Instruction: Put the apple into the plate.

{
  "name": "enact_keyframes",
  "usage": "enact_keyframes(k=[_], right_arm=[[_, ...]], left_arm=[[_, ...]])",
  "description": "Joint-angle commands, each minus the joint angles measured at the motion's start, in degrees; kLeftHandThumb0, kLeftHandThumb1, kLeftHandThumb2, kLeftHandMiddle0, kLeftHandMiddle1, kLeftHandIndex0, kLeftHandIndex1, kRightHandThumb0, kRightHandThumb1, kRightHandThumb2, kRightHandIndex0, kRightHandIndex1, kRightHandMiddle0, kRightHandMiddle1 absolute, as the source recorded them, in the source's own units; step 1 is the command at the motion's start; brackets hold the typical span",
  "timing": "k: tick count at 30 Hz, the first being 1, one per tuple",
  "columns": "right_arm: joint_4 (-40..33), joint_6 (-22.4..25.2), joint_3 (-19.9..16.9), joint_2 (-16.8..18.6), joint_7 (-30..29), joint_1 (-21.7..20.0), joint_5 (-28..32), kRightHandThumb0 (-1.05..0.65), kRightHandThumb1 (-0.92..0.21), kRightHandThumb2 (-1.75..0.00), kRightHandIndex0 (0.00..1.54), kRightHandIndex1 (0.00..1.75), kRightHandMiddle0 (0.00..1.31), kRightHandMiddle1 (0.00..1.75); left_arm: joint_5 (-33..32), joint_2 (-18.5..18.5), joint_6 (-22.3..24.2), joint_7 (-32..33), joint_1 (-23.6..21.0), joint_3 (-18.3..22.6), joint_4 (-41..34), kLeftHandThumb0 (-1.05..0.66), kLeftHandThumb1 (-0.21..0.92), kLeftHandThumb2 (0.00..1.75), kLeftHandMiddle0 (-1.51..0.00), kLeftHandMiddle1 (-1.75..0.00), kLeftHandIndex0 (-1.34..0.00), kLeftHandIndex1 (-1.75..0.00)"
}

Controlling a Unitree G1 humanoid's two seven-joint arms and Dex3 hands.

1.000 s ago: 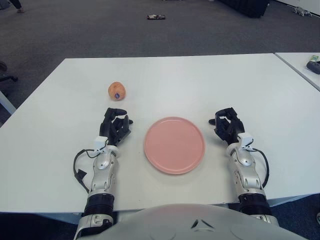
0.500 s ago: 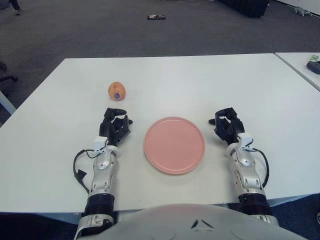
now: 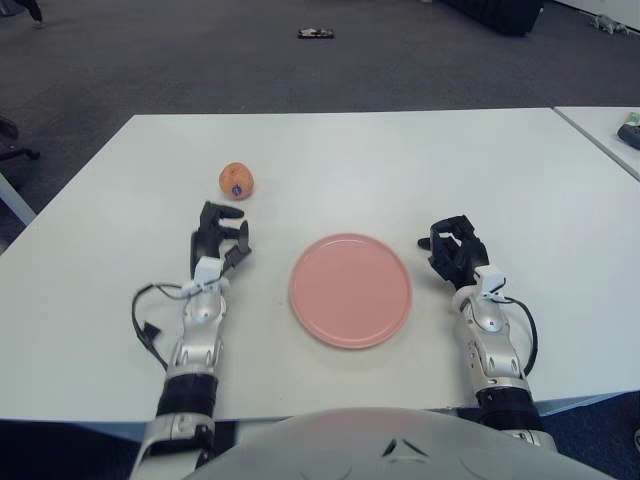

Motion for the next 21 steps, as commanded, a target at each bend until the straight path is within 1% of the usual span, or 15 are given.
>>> enact_keyframes(k=[1, 4, 6, 7, 8, 10, 12, 13, 15, 16, 17, 18, 21], right_arm=[[-0.5, 0.1, 0.1, 0.1, -0.3, -0.4, -0.2, -0.36, -0.8, -0.7, 0.46, 1.17, 0.26, 1.75], [-0.4, 0.1, 0.1, 0.1, -0.3, -0.5, -0.3, -0.36, -0.79, -0.7, 0.46, 1.17, 0.27, 1.75], [-0.4, 0.1, 0.1, 0.1, -0.4, -0.5, -0.3, -0.36, -0.79, -0.71, 0.46, 1.17, 0.27, 1.75], [-0.3, 0.1, 0.1, 0.1, -0.4, -0.5, -0.3, -0.36, -0.79, -0.71, 0.46, 1.17, 0.27, 1.75], [-0.3, 0.1, 0.1, 0.2, -0.4, -0.5, -0.3, -0.36, -0.79, -0.71, 0.46, 1.17, 0.27, 1.75], [-0.3, 0.1, 0.1, 0.2, -0.5, -0.5, -0.3, -0.36, -0.79, -0.71, 0.46, 1.17, 0.27, 1.75], [-0.4, 0.2, 0.1, 0.3, -0.6, -0.5, -0.2, -0.36, -0.79, -0.71, 0.46, 1.17, 0.27, 1.75], [-0.4, 0.1, 0.1, 0.3, -0.6, -0.5, -0.2, -0.36, -0.79, -0.71, 0.46, 1.17, 0.27, 1.75], [-0.5, 0.1, 0.1, 0.3, -0.6, -0.5, -0.1, -0.36, -0.79, -0.71, 0.46, 1.17, 0.27, 1.75], [-0.5, 0.1, 0.1, 0.3, -0.6, -0.5, -0.1, -0.36, -0.79, -0.71, 0.46, 1.17, 0.27, 1.75], [-0.5, 0.1, 0.1, 0.3, -0.6, -0.5, -0.1, -0.36, -0.79, -0.71, 0.46, 1.17, 0.27, 1.75], [-0.5, 0.2, 0.1, 0.3, -0.7, -0.4, -0.2, -0.36, -0.79, -0.71, 0.46, 1.17, 0.27, 1.75], [-0.5, 0.3, 0.1, 0.3, -0.8, -0.4, -0.3, -0.36, -0.79, -0.71, 0.46, 1.17, 0.27, 1.75]], left_arm=[[5.3, 4.5, 1.9, 2.0, -5.4, -1.4, 0.7, -0.37, 0.73, 0.8, -0.62, -1.42, -0.31, -1.75], [8.9, 7.2, 2.8, 3.1, -7.3, -2.8, 1.6, -0.37, 0.76, 0.76, -0.6, -1.41, -0.29, -1.75], [10.9, 8.7, 3.5, 3.4, -8.1, -3.6, 1.3, -0.36, 0.82, 0.67, -0.56, -1.39, -0.25, -1.75], [11.7, 9.4, 4.2, 3.2, -8.5, -4.0, 0.9, -0.36, 0.84, 0.65, -0.55, -1.38, -0.24, -1.75], [12.3, 9.9, 4.7, 3.0, -8.9, -4.3, 0.5, -0.36, 0.87, 0.61, -0.51, -1.36, -0.23, -1.75], [13.1, 11.0, 6.1, 2.4, -10.0, -4.8, 0.4, -0.35, 0.89, 0.57, -0.45, -1.34, -0.21, -1.75], [13.7, 11.9, 7.4, 1.8, -11.8, -5.4, 1.4, -0.35, 0.91, 0.54, -0.35, -1.3, -0.2, -1.75], [13.8, 12.2, 7.7, 1.7, -12.2, -5.6, 1.7, -0.35, 0.91, 0.54, -0.32, -1.3, -0.2, -1.75], [13.9, 13.0, 8.4, 1.5, -14.8, -6.2, 4.4, -0.35, 0.92, 0.53, -0.23, -1.28, -0.19, -1.75], [13.9, 13.4, 8.6, 1.5, -15.8, -6.5, 5.5, -0.42, 0.9, 0.56, -0.19, -1.27, -0.15, -1.68], [13.9, 14.2, 8.1, 1.5, -17.9, -6.8, 8.8, -0.51, 0.85, 0.64, -0.15, -1.27, -0.1, -1.58], [13.8, 14.9, 7.4, 1.6, -19.6, -7.1, 11.6, -0.59, 0.79, 0.68, -0.09, -1.18, -0.06, -1.42], [13.6, 16.1, 5.8, 2.3, -22.3, -7.9, 16.6, -0.69, 0.71, 0.71, -0.03, -1.02, -0.02, -1.14]])
